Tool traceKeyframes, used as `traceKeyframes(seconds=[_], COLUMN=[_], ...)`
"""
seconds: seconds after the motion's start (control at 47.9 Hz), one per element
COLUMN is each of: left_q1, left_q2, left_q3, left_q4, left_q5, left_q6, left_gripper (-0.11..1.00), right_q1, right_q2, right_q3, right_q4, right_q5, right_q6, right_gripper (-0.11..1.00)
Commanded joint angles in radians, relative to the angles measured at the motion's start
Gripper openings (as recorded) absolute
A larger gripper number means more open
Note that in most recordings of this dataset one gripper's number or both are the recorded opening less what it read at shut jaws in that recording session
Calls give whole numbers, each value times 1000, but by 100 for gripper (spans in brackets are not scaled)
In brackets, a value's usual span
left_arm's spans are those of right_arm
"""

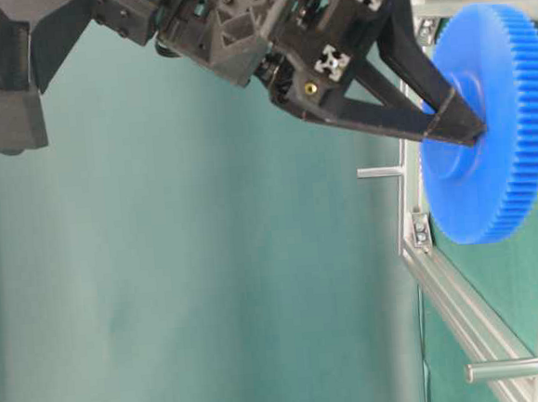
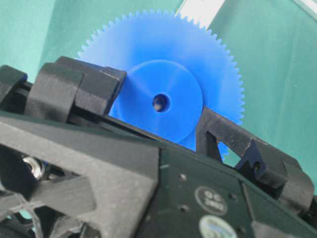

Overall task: Find the location of the shaft and insert the gear.
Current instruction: 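Push the gear onto the shaft with the right gripper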

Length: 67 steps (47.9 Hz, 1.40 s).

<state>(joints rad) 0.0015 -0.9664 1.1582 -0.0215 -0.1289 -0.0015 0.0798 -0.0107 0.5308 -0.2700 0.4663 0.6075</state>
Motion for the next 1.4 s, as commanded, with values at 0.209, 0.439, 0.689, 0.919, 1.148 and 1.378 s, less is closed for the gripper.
traceKeyframes(seconds=[0.209,0.439,0.689,0.919,1.148,1.378], left_q1=[0,0,0,0,0,0], left_q2=[6,6,6,6,6,6], left_q3=[-29,-29,-28,-28,-29,-28], left_q4=[-2,-2,-2,-2,-2,-2], left_q5=[-5,-5,-5,-5,-5,-5], left_q6=[-2,-2,-2,-2,-2,-2], left_gripper=[1,1,1,1,1,1], right_q1=[5,5,5,5,5,5], right_q2=[0,14,11,2,0,2], right_q3=[-25,-46,-31,2,29,29], right_q4=[6,5,2,8,14,14], right_q5=[-5,2,5,-11,-11,-12], right_q6=[0,-11,-6,3,23,28], right_gripper=[69,69,69,69,69,69])
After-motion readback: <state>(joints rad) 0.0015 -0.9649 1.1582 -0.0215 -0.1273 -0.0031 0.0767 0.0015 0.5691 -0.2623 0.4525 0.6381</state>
